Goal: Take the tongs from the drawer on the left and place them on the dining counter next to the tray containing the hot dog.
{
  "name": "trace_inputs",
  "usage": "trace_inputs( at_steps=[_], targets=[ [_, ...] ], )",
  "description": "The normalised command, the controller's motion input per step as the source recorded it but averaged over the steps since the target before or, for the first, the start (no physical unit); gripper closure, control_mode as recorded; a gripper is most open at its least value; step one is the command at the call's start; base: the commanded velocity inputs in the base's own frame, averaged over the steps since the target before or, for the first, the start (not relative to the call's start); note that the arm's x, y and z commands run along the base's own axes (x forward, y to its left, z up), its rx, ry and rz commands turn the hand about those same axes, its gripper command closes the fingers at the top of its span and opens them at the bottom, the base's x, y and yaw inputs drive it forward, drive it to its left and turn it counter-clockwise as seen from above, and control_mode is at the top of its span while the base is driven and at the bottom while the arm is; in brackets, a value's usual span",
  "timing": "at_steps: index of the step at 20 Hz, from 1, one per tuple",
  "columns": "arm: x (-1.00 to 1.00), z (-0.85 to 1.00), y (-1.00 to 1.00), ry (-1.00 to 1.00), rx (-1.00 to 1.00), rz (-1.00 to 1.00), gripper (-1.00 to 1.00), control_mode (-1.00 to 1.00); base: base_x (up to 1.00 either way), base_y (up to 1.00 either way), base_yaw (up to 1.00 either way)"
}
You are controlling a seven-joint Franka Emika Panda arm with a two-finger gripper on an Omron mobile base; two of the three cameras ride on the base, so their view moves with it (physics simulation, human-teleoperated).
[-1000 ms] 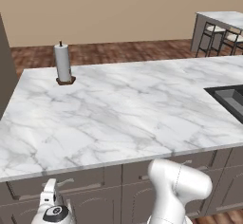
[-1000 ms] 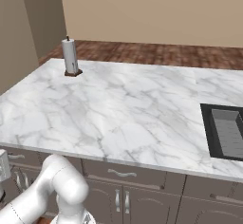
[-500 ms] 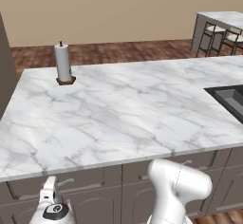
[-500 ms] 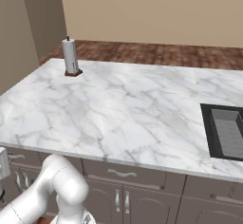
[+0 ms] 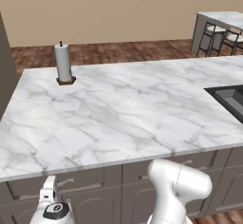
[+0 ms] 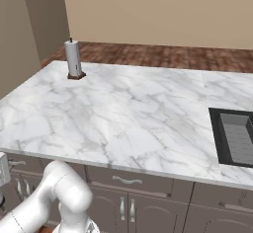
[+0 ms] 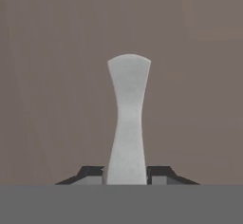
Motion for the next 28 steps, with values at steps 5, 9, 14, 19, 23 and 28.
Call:
trace_inputs(
  at_steps=[5, 9, 14, 19, 23, 28],
  targets=[
    [-0.53, -0.21, 0.02, -0.01, -0.01, 0.0, 1.0, -1.0, 0.0, 0.0, 0.0],
    [-0.76, -0.11, 0.05, 0.0, 0.0, 0.0, 1.0, -1.0, 0.0, 0.0, 0.0],
    [-0.7, -0.04, 0.0, 0.0, 0.0, 0.0, 1.0, -1.0, 0.0, 0.0, 0.0],
    [-0.65, -0.07, 0.0, 0.0, 0.0, 0.0, 1.0, -1.0, 0.0, 0.0, 0.0],
    [-0.57, -0.08, 0.0, 0.0, 0.0, 0.0, 1.0, -1.0, 0.0, 0.0, 0.0],
    [-0.32, -0.03, 0.0, 0.0, 0.0, 0.0, 1.0, -1.0, 0.0, 0.0, 0.0]
  ],
)
